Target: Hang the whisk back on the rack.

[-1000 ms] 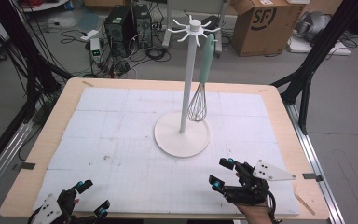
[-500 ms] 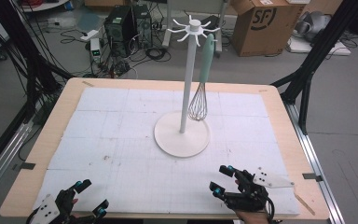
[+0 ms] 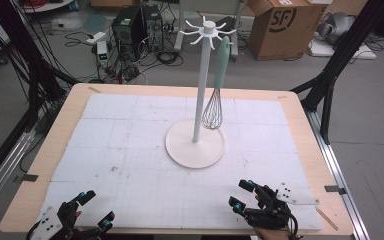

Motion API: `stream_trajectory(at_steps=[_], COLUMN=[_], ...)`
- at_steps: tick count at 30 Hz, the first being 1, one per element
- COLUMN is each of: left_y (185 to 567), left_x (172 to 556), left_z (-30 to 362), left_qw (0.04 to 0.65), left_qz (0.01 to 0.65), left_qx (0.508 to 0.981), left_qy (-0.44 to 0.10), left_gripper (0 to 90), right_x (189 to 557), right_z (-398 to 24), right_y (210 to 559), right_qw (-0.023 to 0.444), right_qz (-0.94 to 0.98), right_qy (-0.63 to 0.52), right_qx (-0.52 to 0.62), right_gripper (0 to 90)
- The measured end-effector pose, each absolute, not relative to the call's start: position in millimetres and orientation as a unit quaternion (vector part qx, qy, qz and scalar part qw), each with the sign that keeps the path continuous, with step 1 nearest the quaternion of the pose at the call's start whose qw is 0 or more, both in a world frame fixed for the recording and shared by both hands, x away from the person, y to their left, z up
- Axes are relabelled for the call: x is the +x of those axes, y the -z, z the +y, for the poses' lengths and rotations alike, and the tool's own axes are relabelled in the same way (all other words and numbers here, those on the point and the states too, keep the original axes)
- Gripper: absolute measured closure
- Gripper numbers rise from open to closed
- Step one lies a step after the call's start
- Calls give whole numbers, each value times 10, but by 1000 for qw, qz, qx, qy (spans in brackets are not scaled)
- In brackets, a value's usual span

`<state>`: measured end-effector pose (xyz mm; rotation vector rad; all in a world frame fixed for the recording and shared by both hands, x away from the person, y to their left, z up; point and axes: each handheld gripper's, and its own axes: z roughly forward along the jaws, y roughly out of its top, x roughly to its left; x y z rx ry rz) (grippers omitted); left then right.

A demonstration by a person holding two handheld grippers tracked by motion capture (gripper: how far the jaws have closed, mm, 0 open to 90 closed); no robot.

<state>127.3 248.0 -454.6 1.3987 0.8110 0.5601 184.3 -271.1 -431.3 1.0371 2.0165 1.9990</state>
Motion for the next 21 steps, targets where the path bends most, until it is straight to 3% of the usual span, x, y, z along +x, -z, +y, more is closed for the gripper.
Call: stream_trajectory(at_steps=[21], left_y=[4539], left_x=[1270], left_z=[2510], left_qw=[656], left_qz=[358], left_qx=[617], left_qy=[-248], left_gripper=[106], right_x=[1836], right_z=[-2663], right_y=[4353], right_qw=[70], right_qz=[677], right_qy=[-649], right_qx=[341], right_gripper=[189])
